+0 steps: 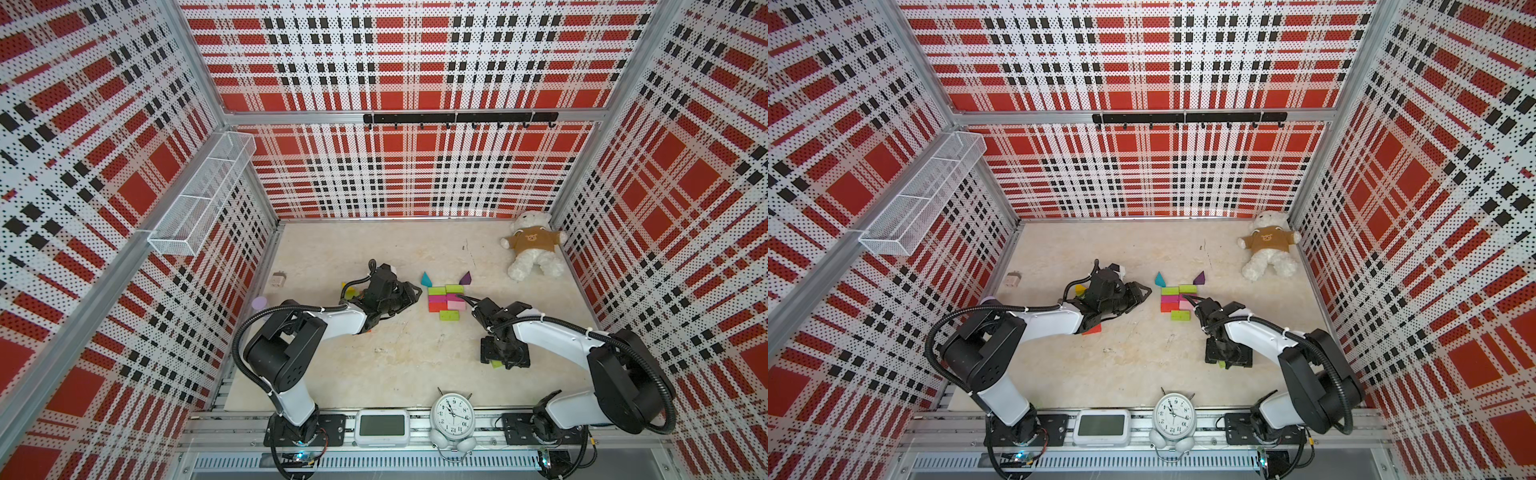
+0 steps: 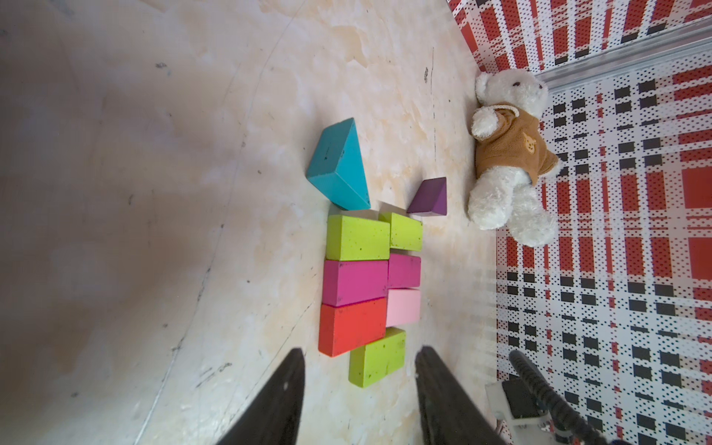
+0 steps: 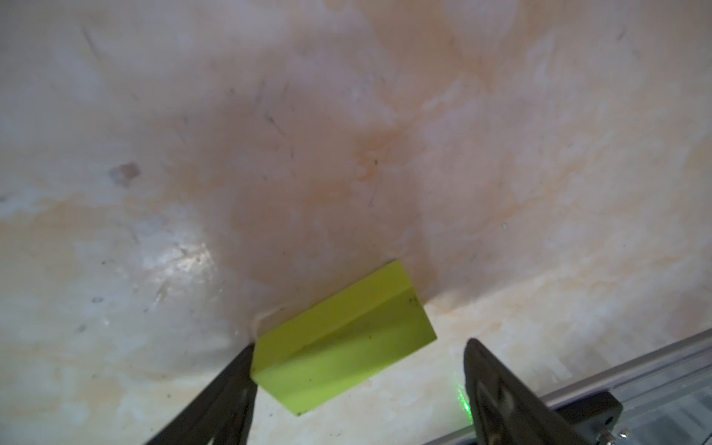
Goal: Assemble a carrot with building blocks
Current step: Assemble the building block at the center of the board.
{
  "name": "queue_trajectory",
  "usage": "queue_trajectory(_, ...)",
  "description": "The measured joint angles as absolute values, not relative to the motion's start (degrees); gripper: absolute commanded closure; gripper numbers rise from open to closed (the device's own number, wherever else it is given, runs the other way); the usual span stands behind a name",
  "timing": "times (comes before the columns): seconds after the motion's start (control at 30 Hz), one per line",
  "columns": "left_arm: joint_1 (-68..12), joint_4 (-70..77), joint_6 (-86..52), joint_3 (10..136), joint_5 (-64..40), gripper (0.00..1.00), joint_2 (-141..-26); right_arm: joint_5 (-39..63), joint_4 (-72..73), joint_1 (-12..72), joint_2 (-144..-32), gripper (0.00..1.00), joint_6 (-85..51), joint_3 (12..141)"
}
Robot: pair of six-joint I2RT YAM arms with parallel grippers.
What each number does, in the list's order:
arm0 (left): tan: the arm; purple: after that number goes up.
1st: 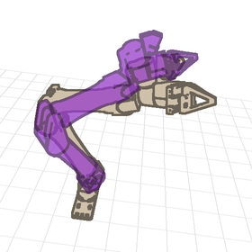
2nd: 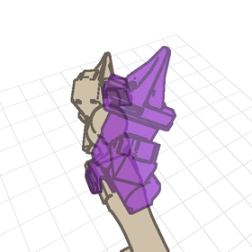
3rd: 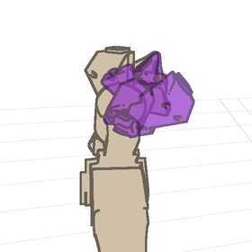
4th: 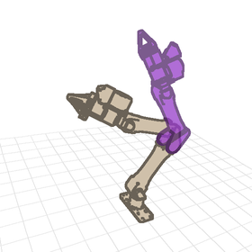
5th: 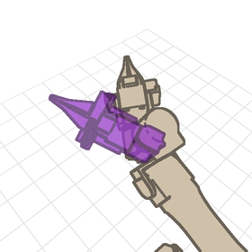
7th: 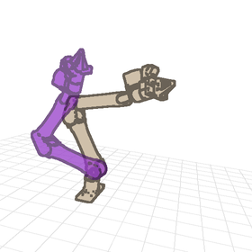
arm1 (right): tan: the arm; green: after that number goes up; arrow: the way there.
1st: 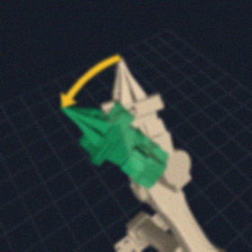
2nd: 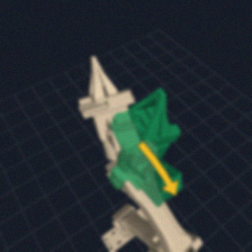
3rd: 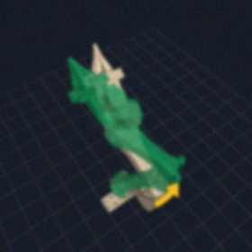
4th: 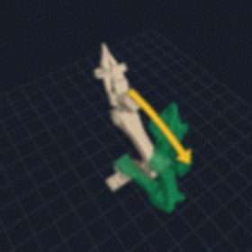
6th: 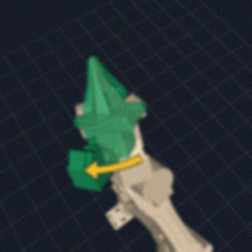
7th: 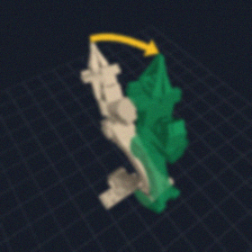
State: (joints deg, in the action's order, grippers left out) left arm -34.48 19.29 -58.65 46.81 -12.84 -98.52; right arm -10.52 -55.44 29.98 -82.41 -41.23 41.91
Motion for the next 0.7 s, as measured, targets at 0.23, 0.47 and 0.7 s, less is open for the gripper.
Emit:
queue_trajectory(0.23,-34.48,19.31,-58.74,46.54,-12.84,0.49,-98.52,-9.58,-53.41,28.82,-82.63,0.21,-38.89,41.91)
queue_trajectory(0.47,-34.48,19.31,-58.78,46.54,-12.84,0.49,-98.52,-8.45,-52.51,28.53,-83.07,0.26,-37.5,41.98)
queue_trajectory(0.7,-34.46,19.31,-58.96,46.54,-12.86,0.49,-98.52,-7.9,-52.51,28.51,-84.12,0.29,-36.75,42.78)
